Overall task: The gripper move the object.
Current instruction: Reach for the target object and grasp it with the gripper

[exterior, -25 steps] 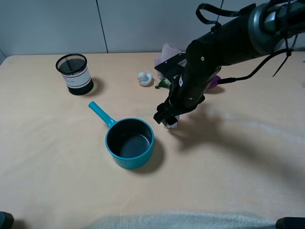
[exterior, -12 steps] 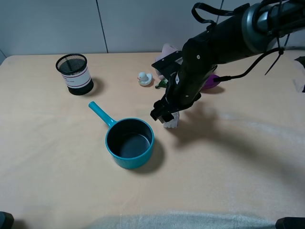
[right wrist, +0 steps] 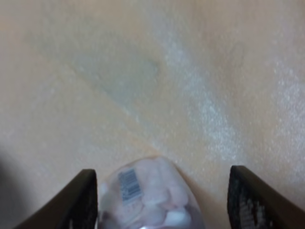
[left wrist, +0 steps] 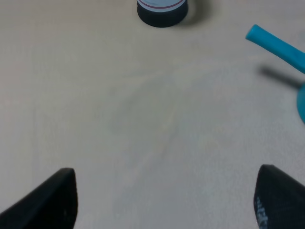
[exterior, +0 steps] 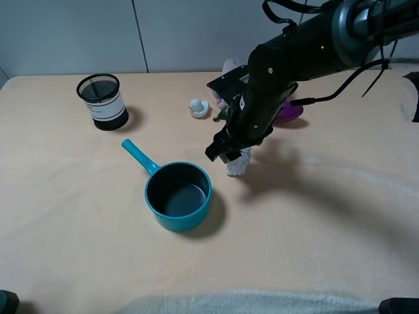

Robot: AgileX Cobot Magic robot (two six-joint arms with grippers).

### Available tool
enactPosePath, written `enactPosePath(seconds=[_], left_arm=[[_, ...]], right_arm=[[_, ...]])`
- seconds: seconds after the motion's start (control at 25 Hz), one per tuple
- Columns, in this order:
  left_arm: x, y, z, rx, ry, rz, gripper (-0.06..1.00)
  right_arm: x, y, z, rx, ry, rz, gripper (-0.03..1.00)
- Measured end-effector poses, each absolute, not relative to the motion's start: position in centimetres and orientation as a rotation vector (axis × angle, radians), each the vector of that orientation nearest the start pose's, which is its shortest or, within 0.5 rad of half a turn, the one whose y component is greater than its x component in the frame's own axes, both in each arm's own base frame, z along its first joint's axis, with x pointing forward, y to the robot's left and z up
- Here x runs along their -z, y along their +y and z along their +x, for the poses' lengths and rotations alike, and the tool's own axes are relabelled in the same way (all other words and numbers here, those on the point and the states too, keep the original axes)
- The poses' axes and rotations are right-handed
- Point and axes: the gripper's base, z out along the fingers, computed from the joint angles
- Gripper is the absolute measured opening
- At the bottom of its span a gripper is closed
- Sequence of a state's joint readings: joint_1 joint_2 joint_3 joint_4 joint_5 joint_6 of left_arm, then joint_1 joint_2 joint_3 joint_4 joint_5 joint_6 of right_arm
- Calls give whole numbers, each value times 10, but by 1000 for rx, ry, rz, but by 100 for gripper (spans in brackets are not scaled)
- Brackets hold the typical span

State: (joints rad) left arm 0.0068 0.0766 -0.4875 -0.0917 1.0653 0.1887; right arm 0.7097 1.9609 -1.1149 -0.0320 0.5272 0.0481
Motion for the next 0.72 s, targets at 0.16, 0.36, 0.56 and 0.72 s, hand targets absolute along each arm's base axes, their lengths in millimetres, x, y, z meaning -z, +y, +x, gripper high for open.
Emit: enactPosePath(seconds=[0.16,0.36,0.56,0.72], left_arm=[[-274,-7,8,-3,2125,194,75],[-274,-7,8,-3,2125,194,75],[-274,-7,8,-3,2125,194,75],[-274,-7,8,-3,2125,194,75]], right_arm=[[-125,236,277,-112,2725,-973,44],[-125,235,276,-109,2740,-972,44],[-124,234,274,-105,2759,-972,44],[-124,234,274,-103,2766,-972,44]])
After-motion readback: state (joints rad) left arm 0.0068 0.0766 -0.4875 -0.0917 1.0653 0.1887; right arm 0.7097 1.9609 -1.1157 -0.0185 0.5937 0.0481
